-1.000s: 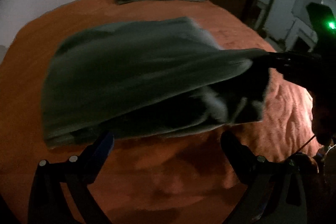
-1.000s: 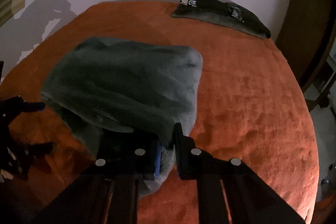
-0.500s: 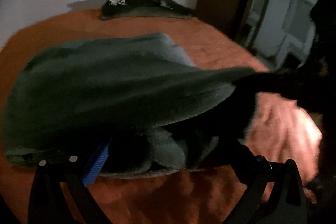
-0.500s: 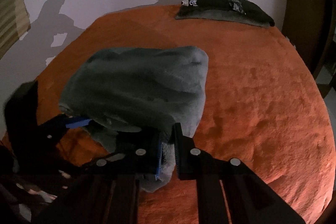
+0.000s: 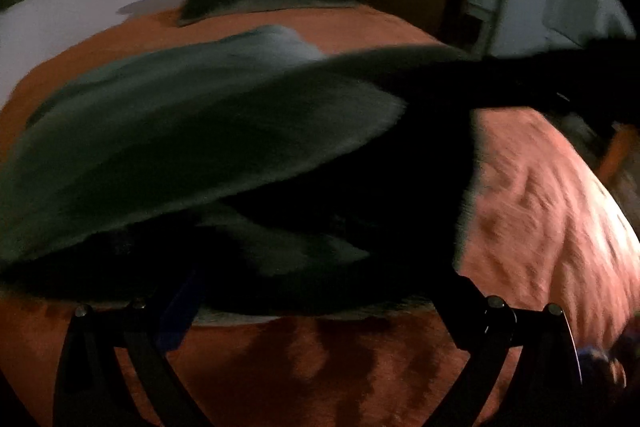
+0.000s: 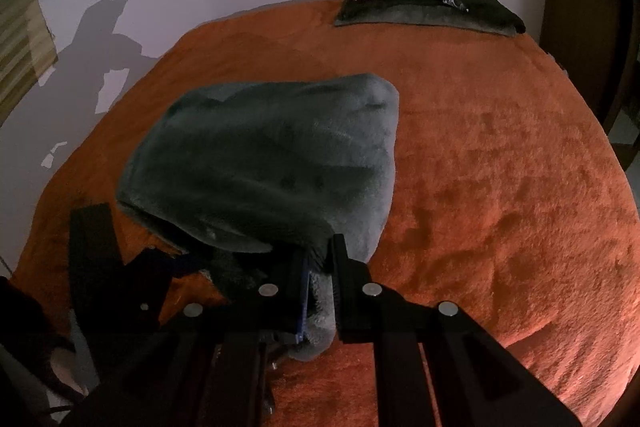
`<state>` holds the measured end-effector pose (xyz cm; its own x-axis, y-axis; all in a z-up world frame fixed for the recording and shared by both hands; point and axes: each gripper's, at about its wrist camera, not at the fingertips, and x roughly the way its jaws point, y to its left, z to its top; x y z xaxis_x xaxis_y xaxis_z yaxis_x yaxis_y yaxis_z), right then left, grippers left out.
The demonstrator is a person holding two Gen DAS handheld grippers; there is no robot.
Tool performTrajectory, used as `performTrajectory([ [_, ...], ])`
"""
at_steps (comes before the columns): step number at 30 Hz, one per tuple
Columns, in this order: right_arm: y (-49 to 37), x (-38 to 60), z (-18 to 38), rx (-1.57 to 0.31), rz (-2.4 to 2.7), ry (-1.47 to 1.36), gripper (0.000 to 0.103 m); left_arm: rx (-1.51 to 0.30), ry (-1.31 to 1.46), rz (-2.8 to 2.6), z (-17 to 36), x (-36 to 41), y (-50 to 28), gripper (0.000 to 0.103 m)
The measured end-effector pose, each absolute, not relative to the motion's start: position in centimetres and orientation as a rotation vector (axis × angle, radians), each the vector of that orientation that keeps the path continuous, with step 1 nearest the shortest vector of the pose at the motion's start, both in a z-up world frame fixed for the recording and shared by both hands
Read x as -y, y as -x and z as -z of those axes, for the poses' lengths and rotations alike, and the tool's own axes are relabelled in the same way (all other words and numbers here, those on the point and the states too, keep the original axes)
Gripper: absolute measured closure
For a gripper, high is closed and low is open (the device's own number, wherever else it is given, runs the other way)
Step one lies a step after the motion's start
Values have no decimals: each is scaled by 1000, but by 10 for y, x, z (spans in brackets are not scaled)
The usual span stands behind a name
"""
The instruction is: Fold clothes
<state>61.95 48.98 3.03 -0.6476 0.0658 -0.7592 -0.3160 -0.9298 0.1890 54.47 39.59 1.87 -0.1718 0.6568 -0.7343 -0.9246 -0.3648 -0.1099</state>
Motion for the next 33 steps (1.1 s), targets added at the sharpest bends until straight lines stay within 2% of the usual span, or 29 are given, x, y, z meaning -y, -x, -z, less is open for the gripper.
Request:
performTrajectory([
  [5, -618, -497, -27, -467, -2636, 1194, 94, -492, 725, -1743, -26, -386, -563, 4],
  [8, -619, -496, -23, -462, -2627, 1224, 94, -365, 755, -1861, -40, -376, -541, 4],
  [11, -622, -496, -15, -460, -2604, 1275, 92, -339, 837, -1972, -44, -377, -514, 4],
  [12, -621, -497, -6, -476, -2575, 1336, 82, -358, 864, -2000, -41, -379, -504, 4],
  [13, -620, -499, -1, -486, -2549, 1371, 67, -400, 886, -2035, -37, -380, -498, 4],
  [15, -618, -504, 15, -549, -2474, 1455, 47, -469, 930, -2087, -29, -380, -482, 4],
  [18, -615, -509, 30, -589, -2399, 1490, 47, -402, 999, -2092, -23, -367, -458, 4],
  [20, -614, -514, 38, -661, -2370, 1492, 51, -358, 1042, -2085, -21, -354, -450, 4],
  [21, -615, -518, 42, -754, -2371, 1482, 61, -350, 1059, -2087, -19, -350, -446, 4],
  [23, -615, -519, 50, -834, -2370, 1494, 89, -344, 1092, -2095, -16, -342, -440, 4],
  [24, -615, -518, 52, -832, -2371, 1502, 93, -343, 1108, -2101, -15, -338, -438, 4],
  [28, -622, -502, 27, -456, -2403, 1443, 94, -312, 1162, -2126, -18, -324, -435, 4],
  [30, -624, -504, 34, -457, -2353, 1499, 94, -295, 1165, -2153, -24, -316, -426, 4],
  [32, -628, -515, 53, -537, -2242, 1570, 102, -307, 1156, -2202, -29, -307, -416, 4],
  [33, -634, -526, 64, -632, -2180, 1607, 103, -311, 1156, -2229, -32, -302, -410, 4],
])
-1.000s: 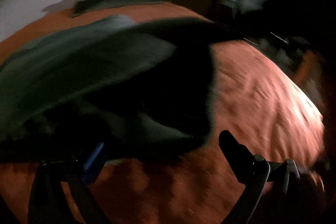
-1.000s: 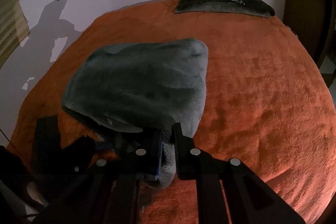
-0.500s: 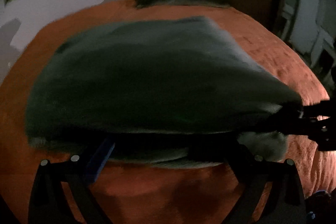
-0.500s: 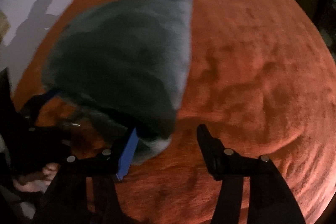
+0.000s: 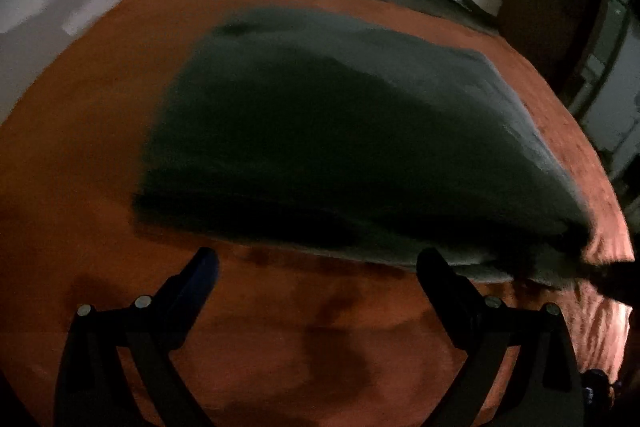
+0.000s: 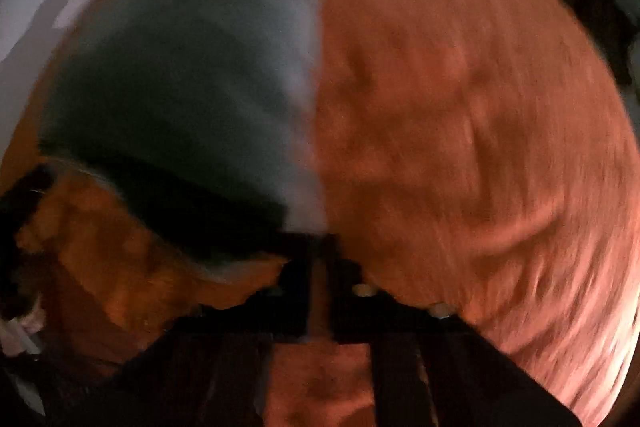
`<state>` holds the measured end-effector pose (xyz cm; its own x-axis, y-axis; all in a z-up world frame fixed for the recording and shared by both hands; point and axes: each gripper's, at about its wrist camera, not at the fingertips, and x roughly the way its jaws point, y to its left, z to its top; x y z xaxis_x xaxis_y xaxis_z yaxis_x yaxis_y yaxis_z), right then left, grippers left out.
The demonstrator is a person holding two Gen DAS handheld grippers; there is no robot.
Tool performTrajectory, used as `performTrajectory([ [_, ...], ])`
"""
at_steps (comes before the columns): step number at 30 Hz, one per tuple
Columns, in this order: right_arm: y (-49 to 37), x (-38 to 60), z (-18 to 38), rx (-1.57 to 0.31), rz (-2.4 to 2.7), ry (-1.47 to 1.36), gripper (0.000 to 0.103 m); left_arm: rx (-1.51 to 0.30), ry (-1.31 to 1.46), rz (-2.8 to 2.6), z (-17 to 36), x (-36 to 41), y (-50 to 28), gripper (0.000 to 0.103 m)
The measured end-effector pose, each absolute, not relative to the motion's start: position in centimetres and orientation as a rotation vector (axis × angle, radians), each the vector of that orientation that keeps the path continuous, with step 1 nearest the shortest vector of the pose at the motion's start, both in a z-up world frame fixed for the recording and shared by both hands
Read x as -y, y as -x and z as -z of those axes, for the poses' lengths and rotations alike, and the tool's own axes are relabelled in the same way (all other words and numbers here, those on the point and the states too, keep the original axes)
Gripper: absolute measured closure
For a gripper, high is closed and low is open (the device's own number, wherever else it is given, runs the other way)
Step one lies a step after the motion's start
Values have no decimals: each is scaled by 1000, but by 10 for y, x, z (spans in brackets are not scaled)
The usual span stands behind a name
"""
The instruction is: Fold clothes
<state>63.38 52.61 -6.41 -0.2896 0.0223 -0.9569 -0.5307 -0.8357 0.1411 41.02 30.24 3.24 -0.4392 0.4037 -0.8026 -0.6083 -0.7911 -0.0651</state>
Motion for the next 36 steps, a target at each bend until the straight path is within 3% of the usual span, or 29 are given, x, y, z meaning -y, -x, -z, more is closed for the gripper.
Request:
performTrajectory([
  [3, -647, -546, 52, -802, -2196, 1494, 103, -211, 1163, -2256, -45, -286, -389, 4],
  [6, -642, -532, 16, -677, -2434, 1380, 103, -185, 1131, -2249, -51, -286, -387, 4],
  [12, -630, -477, 10, -477, -2631, 1483, 103, -231, 1186, -2118, -26, -298, -408, 4],
  [19, -620, -441, 6, -308, -2759, 1527, 103, -34, 1270, -2131, -19, -278, -381, 4],
  [25, -598, -467, 34, -294, -2556, 1548, 101, -174, 1293, -2358, -3, -256, -348, 4],
  [27, -609, -491, 43, -420, -2472, 1528, 103, -194, 1278, -2425, -4, -245, -343, 3],
  [29, -618, -503, 51, -403, -2399, 1542, 103, -194, 1275, -2460, -4, -235, -337, 3],
  [33, -623, -494, 48, -299, -2405, 1555, 103, -217, 1259, -2477, -4, -238, -333, 2],
  [36, -623, -485, 29, -329, -2524, 1489, 103, -215, 1266, -2477, 1, -246, -333, 2],
])
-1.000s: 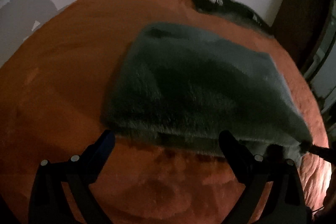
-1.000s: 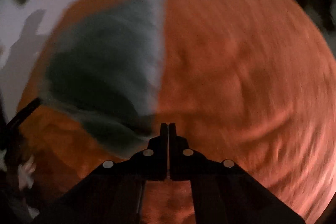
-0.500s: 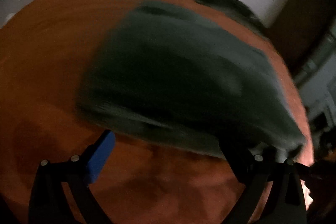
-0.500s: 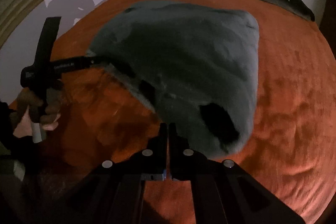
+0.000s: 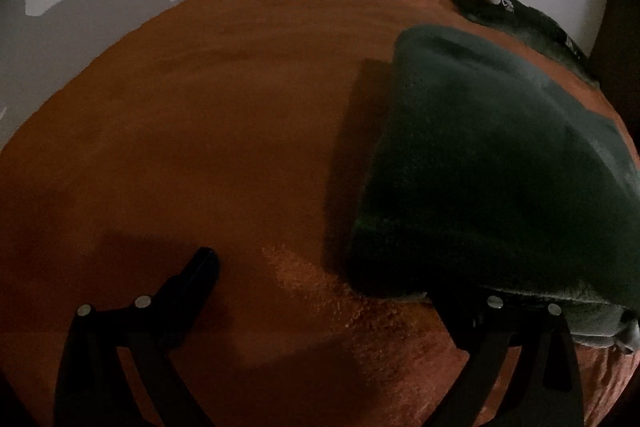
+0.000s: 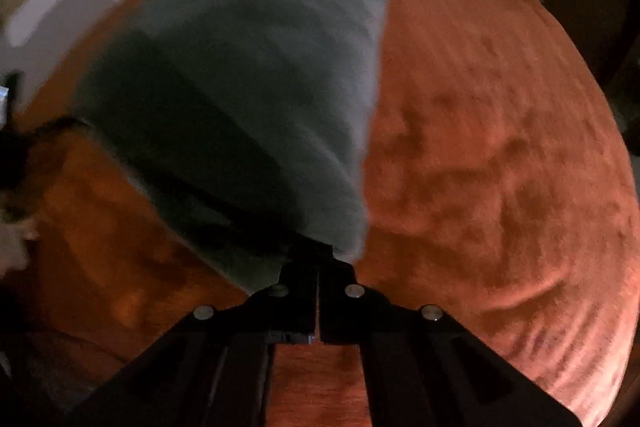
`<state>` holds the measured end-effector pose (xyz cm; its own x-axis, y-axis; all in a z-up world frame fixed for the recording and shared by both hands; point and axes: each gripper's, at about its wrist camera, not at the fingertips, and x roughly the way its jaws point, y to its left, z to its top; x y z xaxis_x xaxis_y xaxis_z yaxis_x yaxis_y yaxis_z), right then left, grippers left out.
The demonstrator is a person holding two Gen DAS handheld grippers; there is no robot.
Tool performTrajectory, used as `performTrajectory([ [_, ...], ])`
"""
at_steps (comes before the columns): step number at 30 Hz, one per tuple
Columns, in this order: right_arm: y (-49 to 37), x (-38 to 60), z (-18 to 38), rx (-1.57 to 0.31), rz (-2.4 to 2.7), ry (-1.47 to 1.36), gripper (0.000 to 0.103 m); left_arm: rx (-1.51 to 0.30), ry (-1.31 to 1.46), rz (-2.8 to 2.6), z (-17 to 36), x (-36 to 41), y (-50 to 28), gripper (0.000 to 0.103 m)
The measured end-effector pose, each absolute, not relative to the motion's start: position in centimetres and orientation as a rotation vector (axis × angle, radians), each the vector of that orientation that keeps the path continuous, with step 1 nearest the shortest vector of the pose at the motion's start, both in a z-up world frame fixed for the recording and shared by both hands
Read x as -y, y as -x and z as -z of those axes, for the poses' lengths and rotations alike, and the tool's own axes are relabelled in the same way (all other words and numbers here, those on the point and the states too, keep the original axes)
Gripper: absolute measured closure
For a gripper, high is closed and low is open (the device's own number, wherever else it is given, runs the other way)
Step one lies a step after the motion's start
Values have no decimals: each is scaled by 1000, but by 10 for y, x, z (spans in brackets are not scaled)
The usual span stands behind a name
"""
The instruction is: Fold clothes
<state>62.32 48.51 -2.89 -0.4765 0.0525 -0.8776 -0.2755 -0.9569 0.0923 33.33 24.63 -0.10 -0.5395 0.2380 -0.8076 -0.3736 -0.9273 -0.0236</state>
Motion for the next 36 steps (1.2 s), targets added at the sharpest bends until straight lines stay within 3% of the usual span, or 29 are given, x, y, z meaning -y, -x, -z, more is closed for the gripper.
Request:
performTrajectory([
  [7, -606, -450, 27, -59, -2624, 1546, 102, -197, 1267, -2455, -2, -244, -329, 2],
  [11, -626, -478, 53, -192, -2458, 1640, 102, -177, 1279, -2440, -3, -228, -323, 2],
  [14, -639, -491, 63, -164, -2350, 1702, 102, -160, 1294, -2434, -4, -229, -315, 2],
  [21, -643, -495, 11, -342, -2598, 1579, 102, -149, 1311, -2405, -5, -223, -314, 2],
  [25, -626, -480, 0, -236, -2697, 1567, 99, -153, 1312, -2404, -5, -220, -313, 2],
  [31, -621, -481, -3, -290, -2701, 1739, 99, -138, 1329, -2388, -6, -212, -312, 2],
  [36, -616, -472, -8, -204, -2764, 1719, 96, -137, 1331, -2397, -5, -211, -315, 2],
])
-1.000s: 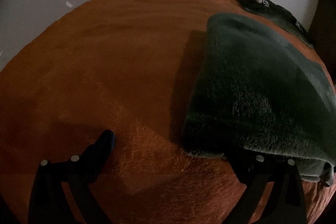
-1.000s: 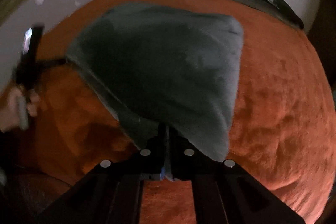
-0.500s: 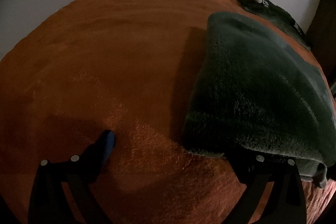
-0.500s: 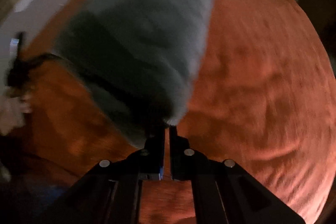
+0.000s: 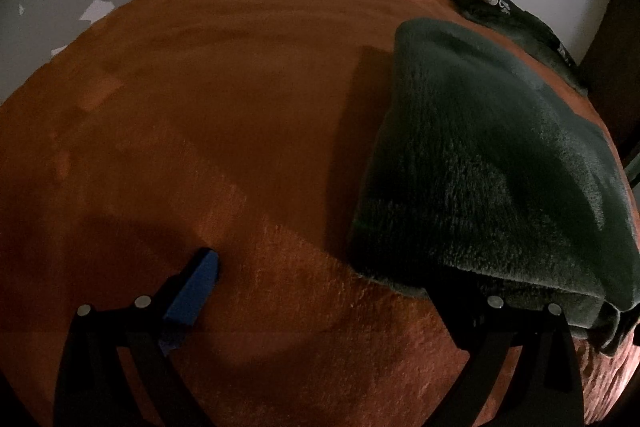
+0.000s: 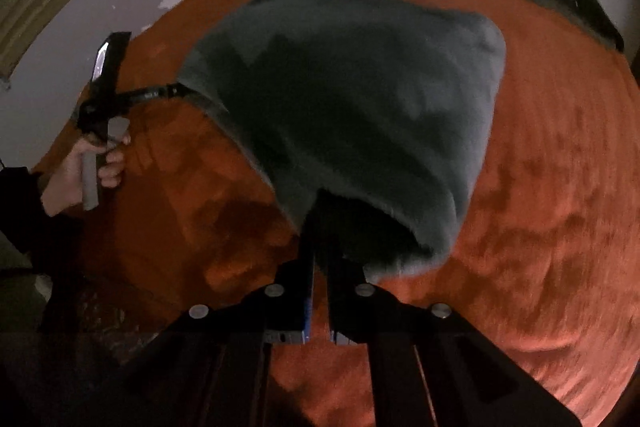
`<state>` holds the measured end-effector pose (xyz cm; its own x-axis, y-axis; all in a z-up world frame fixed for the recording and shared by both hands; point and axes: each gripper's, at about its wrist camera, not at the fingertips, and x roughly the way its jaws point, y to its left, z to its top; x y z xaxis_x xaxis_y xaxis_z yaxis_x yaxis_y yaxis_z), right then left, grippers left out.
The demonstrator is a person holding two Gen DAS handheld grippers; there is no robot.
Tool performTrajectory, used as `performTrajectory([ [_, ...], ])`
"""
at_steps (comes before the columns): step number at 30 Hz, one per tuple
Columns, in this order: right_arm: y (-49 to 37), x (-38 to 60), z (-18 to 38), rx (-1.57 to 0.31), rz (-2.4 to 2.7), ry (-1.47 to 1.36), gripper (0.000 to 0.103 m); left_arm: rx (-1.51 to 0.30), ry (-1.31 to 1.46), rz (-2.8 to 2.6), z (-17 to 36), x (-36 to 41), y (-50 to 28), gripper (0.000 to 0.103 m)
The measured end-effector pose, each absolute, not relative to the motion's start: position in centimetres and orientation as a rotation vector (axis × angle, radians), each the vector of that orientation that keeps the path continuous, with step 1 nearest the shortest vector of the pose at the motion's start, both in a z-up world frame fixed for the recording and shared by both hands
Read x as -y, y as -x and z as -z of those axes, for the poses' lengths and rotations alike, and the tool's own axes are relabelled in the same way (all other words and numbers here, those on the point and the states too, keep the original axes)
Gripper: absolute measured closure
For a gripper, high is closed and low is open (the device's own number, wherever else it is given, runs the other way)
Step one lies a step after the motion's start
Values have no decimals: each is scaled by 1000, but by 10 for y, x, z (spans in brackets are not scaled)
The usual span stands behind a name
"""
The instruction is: Fold clothes
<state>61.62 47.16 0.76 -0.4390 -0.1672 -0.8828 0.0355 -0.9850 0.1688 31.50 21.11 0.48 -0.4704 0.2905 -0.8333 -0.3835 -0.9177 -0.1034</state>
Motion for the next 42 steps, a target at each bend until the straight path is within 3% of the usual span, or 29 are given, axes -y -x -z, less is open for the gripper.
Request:
performTrajectory([
  [1, -611, -471, -2, 170, 2567, -1614, 91, -140, 1334, -2399, -5, -212, -316, 2],
  [6, -605, -489, 41, 100, 2561, -1838, 92, -151, 1338, -2379, -6, -211, -313, 1],
  [9, -616, -508, 43, 259, 2595, -1857, 92, -141, 1338, -2382, -7, -210, -312, 1],
  [11, -626, -520, 43, 285, 2643, -1924, 103, -126, 1346, -2386, -7, -207, -310, 1],
  [13, -637, -539, 53, 389, 2663, -1997, 103, -111, 1353, -2380, -8, -205, -309, 1],
  [15, -646, -559, 55, 613, 2639, -1926, 103, -111, 1354, -2376, -9, -204, -308, 1],
  [17, -648, -559, 43, 618, 2646, -1872, 103, -104, 1357, -2367, -11, -202, -309, 1],
  [20, -653, -546, 9, 533, 2666, -1695, 103, -73, 1369, -2342, -16, -197, -314, 1],
  [23, -655, -531, -18, 436, 2650, -1568, 96, -82, 1332, -2336, -23, -193, -326, 1],
  [25, -653, -520, -30, 308, 2648, -1510, 64, -118, 1267, -2353, -30, -192, -341, 1],
  [26, -650, -514, -34, 211, 2650, -1493, 58, -143, 1237, -2367, -32, -192, -349, 1],
  [33, -642, -474, -41, -532, 2794, -1309, 56, -212, 1104, -2367, -49, -193, -375, 1],
  [35, -636, -475, -38, -551, 2816, -1300, 56, -217, 1060, -2400, -57, -193, -372, 1],
  [42, -590, -517, -18, 66, 2884, -1393, 56, -175, 1016, -2375, -80, -223, -356, 1],
])
